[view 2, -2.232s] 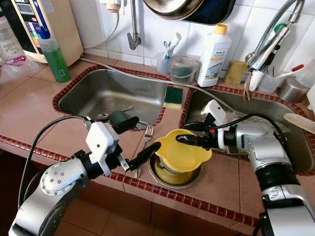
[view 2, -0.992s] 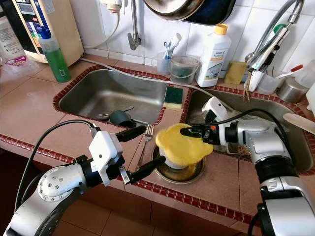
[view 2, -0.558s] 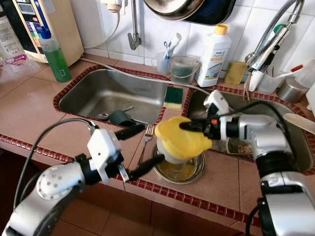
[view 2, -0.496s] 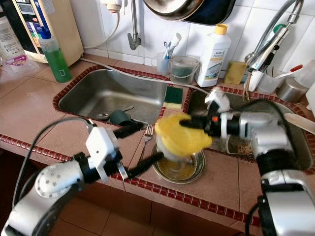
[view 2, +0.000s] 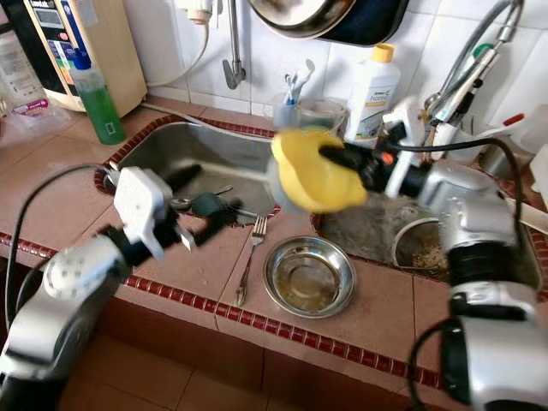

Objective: Kitchen organization

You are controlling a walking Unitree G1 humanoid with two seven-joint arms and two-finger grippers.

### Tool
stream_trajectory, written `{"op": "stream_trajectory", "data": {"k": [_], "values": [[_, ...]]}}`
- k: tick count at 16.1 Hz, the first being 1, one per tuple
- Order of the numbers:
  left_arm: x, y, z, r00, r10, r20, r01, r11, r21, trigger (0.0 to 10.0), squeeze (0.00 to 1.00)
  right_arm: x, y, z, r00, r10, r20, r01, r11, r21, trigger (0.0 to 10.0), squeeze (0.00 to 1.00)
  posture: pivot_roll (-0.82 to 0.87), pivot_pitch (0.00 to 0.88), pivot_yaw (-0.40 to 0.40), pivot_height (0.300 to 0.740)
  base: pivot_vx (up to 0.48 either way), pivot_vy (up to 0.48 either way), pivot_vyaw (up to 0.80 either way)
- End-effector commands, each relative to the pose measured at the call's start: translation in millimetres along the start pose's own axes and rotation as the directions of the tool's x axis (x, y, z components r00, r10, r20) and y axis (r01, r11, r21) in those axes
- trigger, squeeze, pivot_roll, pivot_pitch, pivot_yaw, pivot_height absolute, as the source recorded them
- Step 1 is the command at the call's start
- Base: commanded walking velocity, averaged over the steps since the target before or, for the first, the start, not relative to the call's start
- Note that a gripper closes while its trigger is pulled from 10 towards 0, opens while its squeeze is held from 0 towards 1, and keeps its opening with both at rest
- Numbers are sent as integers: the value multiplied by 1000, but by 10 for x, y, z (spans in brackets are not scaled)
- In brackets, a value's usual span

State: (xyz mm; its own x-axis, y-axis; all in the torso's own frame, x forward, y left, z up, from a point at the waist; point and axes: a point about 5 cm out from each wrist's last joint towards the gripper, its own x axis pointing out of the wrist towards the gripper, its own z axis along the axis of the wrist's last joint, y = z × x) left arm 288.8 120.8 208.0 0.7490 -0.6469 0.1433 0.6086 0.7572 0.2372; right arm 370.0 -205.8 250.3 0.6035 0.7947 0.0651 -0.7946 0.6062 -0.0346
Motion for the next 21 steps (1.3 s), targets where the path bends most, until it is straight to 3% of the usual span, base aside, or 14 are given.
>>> {"op": "stream_trajectory", "data": {"k": [1,3,7,9,10,11,14,15,18,21], "values": [[27,90,21,998,59,9,-59,998,3,10000,0,21,25,93,995,-36,88,39,999,-30,10000,0,-178,0,-13,740,0,0,0],[82,202,30,992,127,17,-127,992,-8,10000,0,119,107,157,966,-124,229,131,991,-17,10000,0,-170,0,-6,740,0,0,0],[151,344,-33,975,221,10,-220,974,-61,10000,0,179,253,90,894,-295,338,317,949,-9,10000,0,-165,0,10,740,0,0,0],[206,433,-26,960,280,22,-276,956,-102,10000,0,174,345,-20,830,-423,364,450,893,11,10000,0,-162,0,20,740,0,0,0],[223,469,-53,956,295,8,-291,947,-134,10000,0,131,367,-37,768,-500,400,537,843,26,10000,0,-159,0,23,740,0,0,0],[222,501,-93,951,308,-6,-306,945,-118,10000,0,97,390,-82,722,-556,412,586,808,62,10000,0,-162,0,29,740,0,0,0],[218,525,-213,947,319,-49,-323,935,-148,10000,0,19,476,-224,674,-619,403,668,744,26,10000,0,-167,0,45,740,0,0,0],[188,505,-303,944,322,-71,-329,926,-187,10000,0,-18,563,-350,627,-675,387,738,674,-21,10000,0,-184,0,59,740,0,0,0],[97,445,-481,933,338,-121,-357,910,-212,10000,0,-34,623,-571,565,-760,321,811,583,-49,10000,0,-197,0,60,740,0,0,0],[84,396,-555,929,345,-137,-369,897,-244,10000,0,-2,684,-682,570,-770,287,816,573,-81,10000,0,-205,0,60,740,0,186,0]]}}
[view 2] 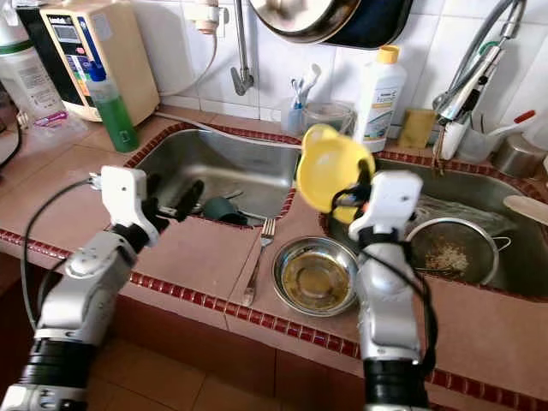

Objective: Kitchen organization

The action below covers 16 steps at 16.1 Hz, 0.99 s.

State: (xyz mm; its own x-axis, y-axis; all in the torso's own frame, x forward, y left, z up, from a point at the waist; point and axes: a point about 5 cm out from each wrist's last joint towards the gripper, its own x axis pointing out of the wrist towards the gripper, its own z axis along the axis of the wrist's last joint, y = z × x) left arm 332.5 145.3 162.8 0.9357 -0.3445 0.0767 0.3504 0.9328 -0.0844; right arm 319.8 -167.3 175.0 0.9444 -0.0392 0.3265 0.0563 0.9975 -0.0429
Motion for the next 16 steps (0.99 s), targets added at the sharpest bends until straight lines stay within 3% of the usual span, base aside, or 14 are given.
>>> {"op": "stream_trajectory", "data": {"k": [1,7,16], "values": [[15,39,42,1000,15,15,-15,1000,2,10000,0,26,60,49,999,16,28,-15,1000,-10,10000,0,-206,0,60,740,0,345,0],[40,-127,37,997,-73,37,73,997,5,10000,0,28,55,18,1000,-2,6,2,999,-42,10000,0,-222,0,59,740,0,347,0],[77,-158,5,995,-95,20,94,995,31,10000,0,38,143,25,999,31,21,-30,999,-41,10000,0,-224,0,58,740,0,337,0]]}}
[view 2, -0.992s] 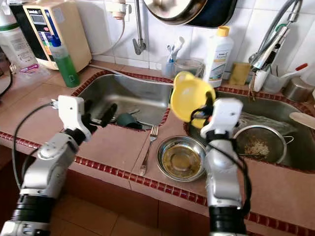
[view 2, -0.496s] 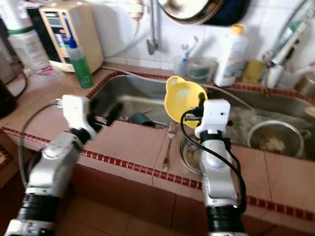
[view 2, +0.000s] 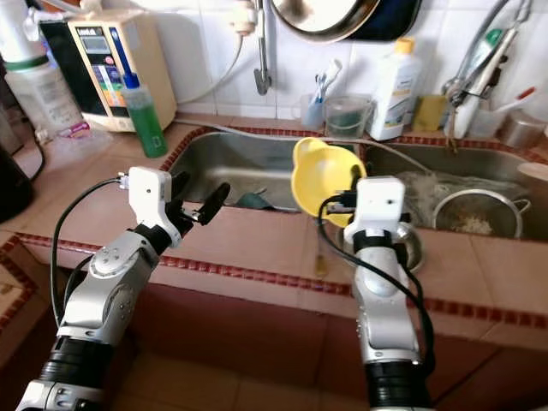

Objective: Kitchen organization

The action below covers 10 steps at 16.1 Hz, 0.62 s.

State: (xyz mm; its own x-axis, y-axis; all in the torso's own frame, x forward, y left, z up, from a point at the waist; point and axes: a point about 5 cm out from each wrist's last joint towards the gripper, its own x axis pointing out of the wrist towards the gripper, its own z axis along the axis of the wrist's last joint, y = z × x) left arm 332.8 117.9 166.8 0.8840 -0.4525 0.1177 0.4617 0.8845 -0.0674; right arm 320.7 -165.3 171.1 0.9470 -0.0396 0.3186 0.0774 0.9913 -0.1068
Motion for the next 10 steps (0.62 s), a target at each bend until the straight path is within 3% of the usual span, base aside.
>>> {"op": "stream_trajectory", "data": {"k": [1,4,10], "values": [[-33,94,-6,1000,27,-12,-27,999,27,10000,0,53,128,74,999,31,31,-32,999,25,10000,0,-222,0,54,740,0,0,0],[-30,74,-18,999,33,-7,-33,997,64,10000,0,78,142,71,999,36,25,-37,999,28,10000,0,-219,0,48,740,0,0,0],[-57,91,-42,1000,27,-13,-26,996,85,10000,0,88,169,39,999,32,6,-32,999,34,10000,0,-213,0,50,740,0,0,-738]]}}
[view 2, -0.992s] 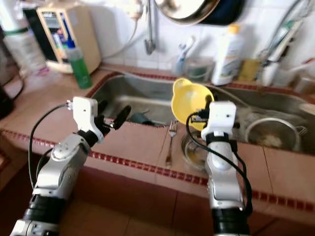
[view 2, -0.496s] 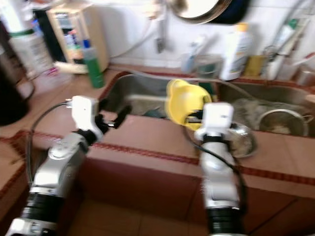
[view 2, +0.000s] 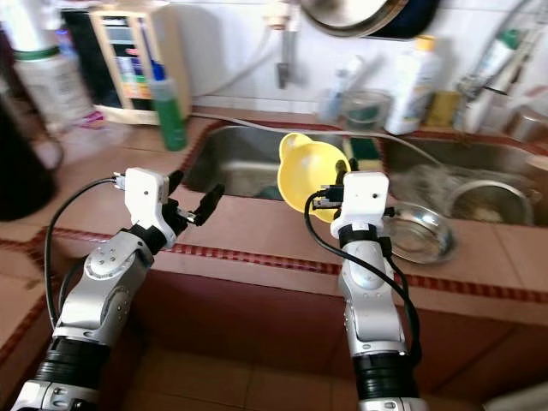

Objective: Kitchen organization

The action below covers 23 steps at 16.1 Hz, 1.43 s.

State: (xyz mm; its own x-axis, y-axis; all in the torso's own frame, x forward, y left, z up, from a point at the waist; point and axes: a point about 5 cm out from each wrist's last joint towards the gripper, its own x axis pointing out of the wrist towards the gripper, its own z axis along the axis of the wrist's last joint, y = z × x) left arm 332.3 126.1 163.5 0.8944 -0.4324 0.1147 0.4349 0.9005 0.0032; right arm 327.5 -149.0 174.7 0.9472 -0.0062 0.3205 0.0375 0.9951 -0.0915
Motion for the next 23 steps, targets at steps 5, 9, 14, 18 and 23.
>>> {"op": "stream_trajectory", "data": {"k": [5,9,14,18,23], "values": [[-22,17,-32,1000,-19,-19,19,1000,2,10000,0,-4,12,-1,1000,0,4,0,1000,6,10000,0,-219,0,56,740,0,0,-96],[-22,1,-37,999,-38,-22,38,999,0,10000,0,-20,14,-6,1000,2,6,-2,1000,1,10000,0,-224,0,61,740,276,0,0],[-19,-21,-48,998,-50,-26,50,999,-5,10000,0,-30,16,3,1000,9,13,-9,1000,-5,10000,0,-228,0,59,740,350,0,0],[-22,-24,-47,998,-51,-27,51,999,-6,10000,0,-21,23,9,1000,6,10,-6,1000,21,10000,0,-228,0,59,740,356,0,-286],[-22,-23,-48,998,-52,-30,52,999,-5,10000,0,-26,32,34,999,13,32,-13,1000,22,10000,0,-227,0,61,740,354,0,-526]]}}
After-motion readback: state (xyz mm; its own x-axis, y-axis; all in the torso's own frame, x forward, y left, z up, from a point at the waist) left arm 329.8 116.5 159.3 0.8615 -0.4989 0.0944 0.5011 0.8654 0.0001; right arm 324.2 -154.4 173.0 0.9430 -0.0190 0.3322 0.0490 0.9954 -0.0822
